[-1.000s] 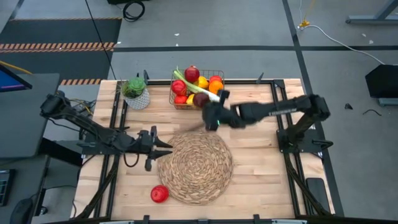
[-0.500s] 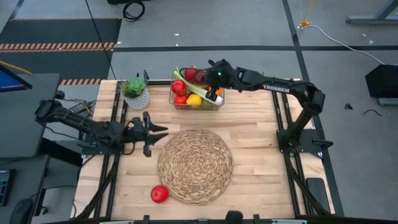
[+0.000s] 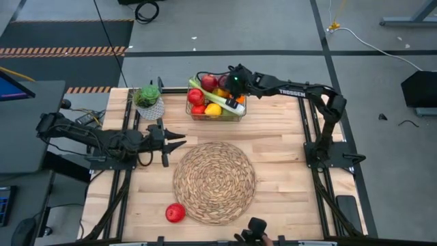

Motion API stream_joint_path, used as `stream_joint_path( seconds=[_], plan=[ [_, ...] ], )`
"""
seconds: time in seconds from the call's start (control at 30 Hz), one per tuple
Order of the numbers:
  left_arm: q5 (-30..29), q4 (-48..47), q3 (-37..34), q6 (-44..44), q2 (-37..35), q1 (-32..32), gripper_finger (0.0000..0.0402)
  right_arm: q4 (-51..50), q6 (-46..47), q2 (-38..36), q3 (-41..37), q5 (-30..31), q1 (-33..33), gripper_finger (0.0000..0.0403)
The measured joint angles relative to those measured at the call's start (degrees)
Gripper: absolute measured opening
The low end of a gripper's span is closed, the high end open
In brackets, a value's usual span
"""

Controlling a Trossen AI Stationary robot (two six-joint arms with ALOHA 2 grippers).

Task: Build produce basket
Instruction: Put the apple into the wire basket

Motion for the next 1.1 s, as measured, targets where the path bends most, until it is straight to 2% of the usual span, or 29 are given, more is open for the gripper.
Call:
stream_joint_path(
  seconds=[0.3, 0.47, 0.63, 0.8, 0.97, 1.1],
  plan=[
    [1.96, -0.69, 0.0, -2.33, 0.0, -0.17, 0.0105, -0.08, 0.22, -2.88, -0.02, -0.33, 3.64, 0.0152],
    [2.14, -0.68, 0.0, -2.38, 0.0, -0.19, 0.0106, -0.12, 1.3, -6.84, -0.02, -0.26, 7.73, 0.0188],
    [3.13, -2.96, 0.0, -3.94, 0.0, -0.19, 0.0105, -1.12, 3.2, -10.26, -0.02, -5.52, 13.43, 0.0197],
    [9.71, -8.57, 0.0, -7.21, 0.0, -0.17, 0.0107, -3.57, 5.06, -9.41, -0.13, -11.51, 20.54, 0.0196],
    [16.77, -9.38, 0.0, -7.3, 0.03, -1.24, 0.0107, -3.88, 6.64, -6.56, -2.27, -12.06, 28.07, 0.0197],
    [18.17, -12.05, -0.06, -7.43, 2.37, -7.37, 0.0096, 1.01, 11.85, -4.69, -4.65, -11.87, 34.52, 0.0197]
  ],
)
